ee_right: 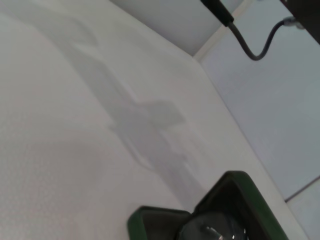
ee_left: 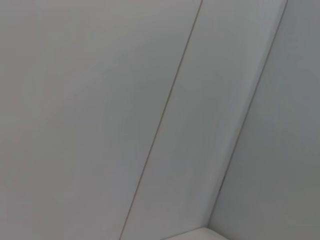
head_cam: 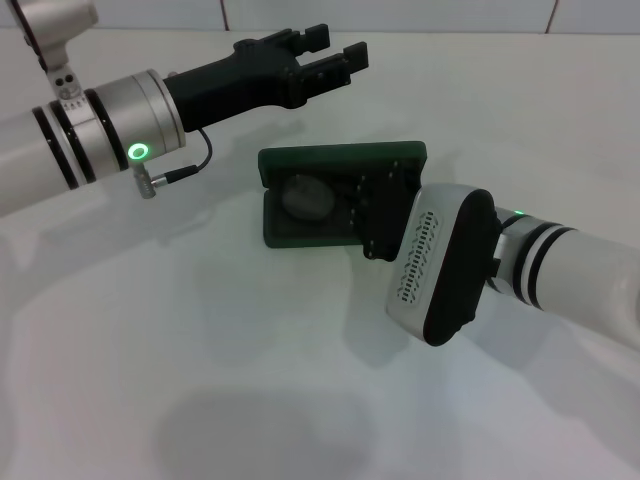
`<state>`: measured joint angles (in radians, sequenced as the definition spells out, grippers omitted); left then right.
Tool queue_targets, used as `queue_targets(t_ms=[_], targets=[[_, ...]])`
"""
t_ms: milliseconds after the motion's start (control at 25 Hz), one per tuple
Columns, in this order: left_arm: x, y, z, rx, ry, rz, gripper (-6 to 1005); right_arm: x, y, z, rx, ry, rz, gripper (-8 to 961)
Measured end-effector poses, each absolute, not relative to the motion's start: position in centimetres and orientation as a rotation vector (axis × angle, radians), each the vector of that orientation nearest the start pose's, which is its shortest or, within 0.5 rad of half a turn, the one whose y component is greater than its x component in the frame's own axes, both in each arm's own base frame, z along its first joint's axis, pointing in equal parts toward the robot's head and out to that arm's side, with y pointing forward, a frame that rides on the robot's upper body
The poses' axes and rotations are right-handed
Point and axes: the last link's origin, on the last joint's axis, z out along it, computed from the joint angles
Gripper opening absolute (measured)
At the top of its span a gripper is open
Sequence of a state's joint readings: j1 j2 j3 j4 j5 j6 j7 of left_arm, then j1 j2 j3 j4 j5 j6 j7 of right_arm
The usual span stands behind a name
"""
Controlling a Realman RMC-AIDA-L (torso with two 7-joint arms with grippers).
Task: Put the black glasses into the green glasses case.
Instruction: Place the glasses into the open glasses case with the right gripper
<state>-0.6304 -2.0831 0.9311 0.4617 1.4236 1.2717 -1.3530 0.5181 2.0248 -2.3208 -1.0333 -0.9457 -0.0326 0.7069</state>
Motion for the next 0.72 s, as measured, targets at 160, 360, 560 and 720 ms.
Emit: queue_targets(t_ms=[160, 360, 560, 720], targets=[[-21.1, 38.4, -1.9, -2.41, -0.74, -1.066, 713, 14.7, 33.8, -14.1, -2.418, -0.415, 0.076, 83], [-21.1, 38.3, -2.0, -2.416, -0.738, -1.061, 713, 14.4, 34.1, -13.8, -2.421, -0.342, 0.114, 81], [-21.1, 38.3, -2.0, -2.417, -0.738, -1.061, 713, 13.9, 34.3, -13.7, -2.43, -0.294, 0.146, 79], [-21.1, 38.3, -2.0, -2.416, -0.738, -1.06, 713, 14.0, 34.3, -13.8, -2.432, -0.3, 0.14, 80]])
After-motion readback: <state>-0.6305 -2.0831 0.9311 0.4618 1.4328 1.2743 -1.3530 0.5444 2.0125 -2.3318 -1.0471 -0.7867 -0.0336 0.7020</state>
